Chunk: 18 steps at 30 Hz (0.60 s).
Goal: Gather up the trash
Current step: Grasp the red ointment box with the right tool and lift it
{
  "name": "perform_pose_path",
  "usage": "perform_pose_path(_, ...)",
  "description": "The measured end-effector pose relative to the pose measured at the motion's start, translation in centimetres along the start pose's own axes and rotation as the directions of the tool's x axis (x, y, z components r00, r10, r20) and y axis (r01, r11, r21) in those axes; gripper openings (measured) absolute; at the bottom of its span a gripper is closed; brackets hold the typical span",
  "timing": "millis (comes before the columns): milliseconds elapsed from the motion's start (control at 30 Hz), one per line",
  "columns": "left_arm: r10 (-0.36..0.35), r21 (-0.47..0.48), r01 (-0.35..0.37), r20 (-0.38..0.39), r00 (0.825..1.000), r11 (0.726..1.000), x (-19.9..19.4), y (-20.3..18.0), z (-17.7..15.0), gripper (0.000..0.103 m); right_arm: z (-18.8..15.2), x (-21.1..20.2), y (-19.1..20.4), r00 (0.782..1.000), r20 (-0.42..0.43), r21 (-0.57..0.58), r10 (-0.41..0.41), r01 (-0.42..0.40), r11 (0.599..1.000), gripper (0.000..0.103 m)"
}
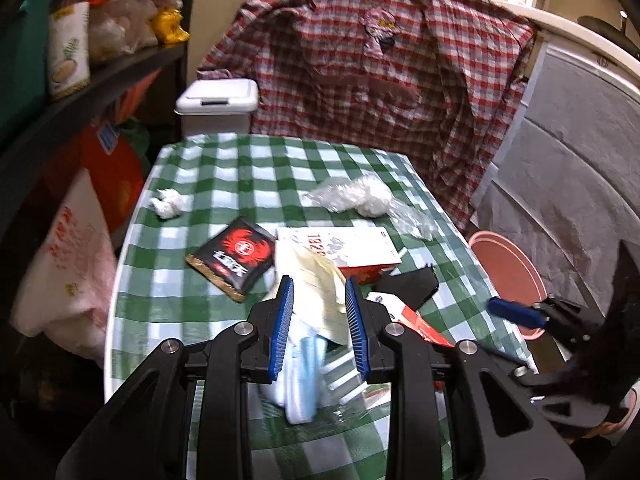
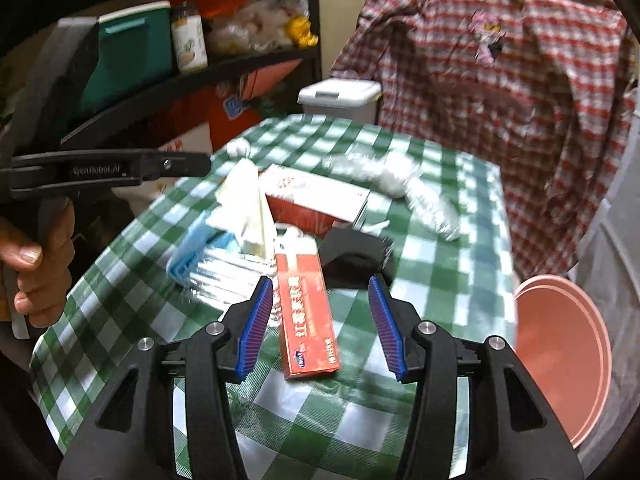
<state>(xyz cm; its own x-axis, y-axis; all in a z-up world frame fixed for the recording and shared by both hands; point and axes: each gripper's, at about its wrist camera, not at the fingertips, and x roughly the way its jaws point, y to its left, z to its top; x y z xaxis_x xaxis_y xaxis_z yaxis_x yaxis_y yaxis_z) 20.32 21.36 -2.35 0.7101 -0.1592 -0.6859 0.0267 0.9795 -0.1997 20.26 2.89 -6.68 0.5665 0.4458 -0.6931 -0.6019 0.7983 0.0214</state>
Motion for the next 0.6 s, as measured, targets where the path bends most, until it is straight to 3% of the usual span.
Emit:
perform_pose_path(400, -0.023, 0.071, 0.028, -0.073, 0.997, 0.997, 3.1, -2.2, -0.8, 0.027, -0.8, 3.3, -0.2, 0.993, -0.116, -0.004, 0.022, -0.023, 1.0, 0.052)
perform_pose_path(533, -0.008, 0.079, 0.015, -0.089, 0.996, 0.997, 3.6, -2.3, -0.9, 0.012, -1.0, 3.5, -0.4, 0.99, -0.134, -0.003, 0.03, -0.03, 1.0, 0.05)
perform_pose_path(600, -0.007, 0.082, 0.015, -0.09, 0.996, 0.997, 3.5, -2.4, -0.8, 0.005, -1.1, 3.5, -0.5, 0.99, -0.138, -0.003, 0.033, -0.034, 0.999, 0.039)
